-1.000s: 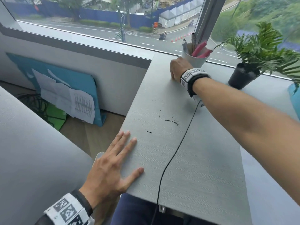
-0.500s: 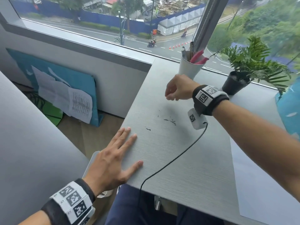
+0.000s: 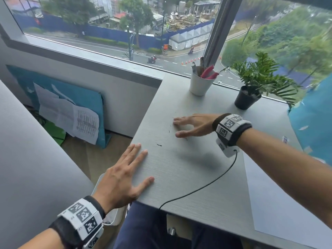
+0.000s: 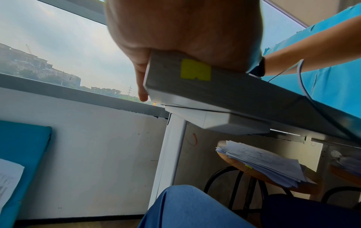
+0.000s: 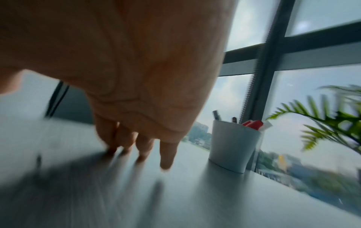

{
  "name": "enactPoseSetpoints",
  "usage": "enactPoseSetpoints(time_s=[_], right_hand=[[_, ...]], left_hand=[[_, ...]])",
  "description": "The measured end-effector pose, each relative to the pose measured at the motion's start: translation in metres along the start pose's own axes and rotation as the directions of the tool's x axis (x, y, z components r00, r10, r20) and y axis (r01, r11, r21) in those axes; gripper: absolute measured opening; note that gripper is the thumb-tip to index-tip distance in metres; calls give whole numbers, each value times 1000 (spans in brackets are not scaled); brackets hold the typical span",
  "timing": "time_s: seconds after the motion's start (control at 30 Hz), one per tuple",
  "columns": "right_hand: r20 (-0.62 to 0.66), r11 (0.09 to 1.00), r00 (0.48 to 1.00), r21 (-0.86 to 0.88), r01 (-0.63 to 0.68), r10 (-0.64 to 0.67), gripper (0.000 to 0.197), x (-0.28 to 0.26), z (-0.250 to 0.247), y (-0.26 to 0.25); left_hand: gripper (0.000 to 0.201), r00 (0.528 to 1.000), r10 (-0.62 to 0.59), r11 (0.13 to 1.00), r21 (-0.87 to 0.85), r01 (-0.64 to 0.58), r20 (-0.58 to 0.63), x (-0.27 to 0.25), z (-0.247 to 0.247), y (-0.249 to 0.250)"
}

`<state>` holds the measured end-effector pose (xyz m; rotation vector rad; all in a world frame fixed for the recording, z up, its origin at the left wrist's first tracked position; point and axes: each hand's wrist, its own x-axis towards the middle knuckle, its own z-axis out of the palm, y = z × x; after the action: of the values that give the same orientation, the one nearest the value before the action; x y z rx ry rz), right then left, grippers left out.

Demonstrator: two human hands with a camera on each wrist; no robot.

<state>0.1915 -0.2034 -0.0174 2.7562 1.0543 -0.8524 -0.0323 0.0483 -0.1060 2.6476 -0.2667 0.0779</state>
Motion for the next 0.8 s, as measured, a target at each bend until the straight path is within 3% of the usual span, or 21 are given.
enactPoseSetpoints(time_s=[0.13, 0.23, 0.3, 0.43, 0.6, 0.7, 0.8], right_hand=[[-274, 984, 953, 150, -94, 132, 78, 15, -29, 0], [-104, 969, 964, 65, -240, 245, 103, 42, -27, 1], [-14, 964, 965, -35, -263, 262, 121, 49, -11, -8], [38, 994, 998, -98, -55, 59, 127, 20, 19, -40], [30, 995, 995, 23, 98, -98, 109, -19, 33, -65], [-67, 994, 998, 114, -1, 9, 110, -18, 20, -51], [-18, 976, 978, 69, -209, 210, 122, -6, 22, -39]], left_hand=[[89, 1000, -10, 1000, 6, 10, 11, -1, -2, 1], [89, 1000, -21, 1000, -8, 21, 10, -1, -3, 2], [89, 1000, -26, 1000, -9, 26, 14, -1, -3, 3], [88, 999, -33, 999, -6, 33, 3, 0, -2, 4], [91, 999, -35, 999, 4, 35, 17, 0, -2, 2], [91, 999, -40, 999, 15, 40, 16, 0, -1, 2], [90, 999, -45, 999, 20, 45, 15, 0, 0, 1]])
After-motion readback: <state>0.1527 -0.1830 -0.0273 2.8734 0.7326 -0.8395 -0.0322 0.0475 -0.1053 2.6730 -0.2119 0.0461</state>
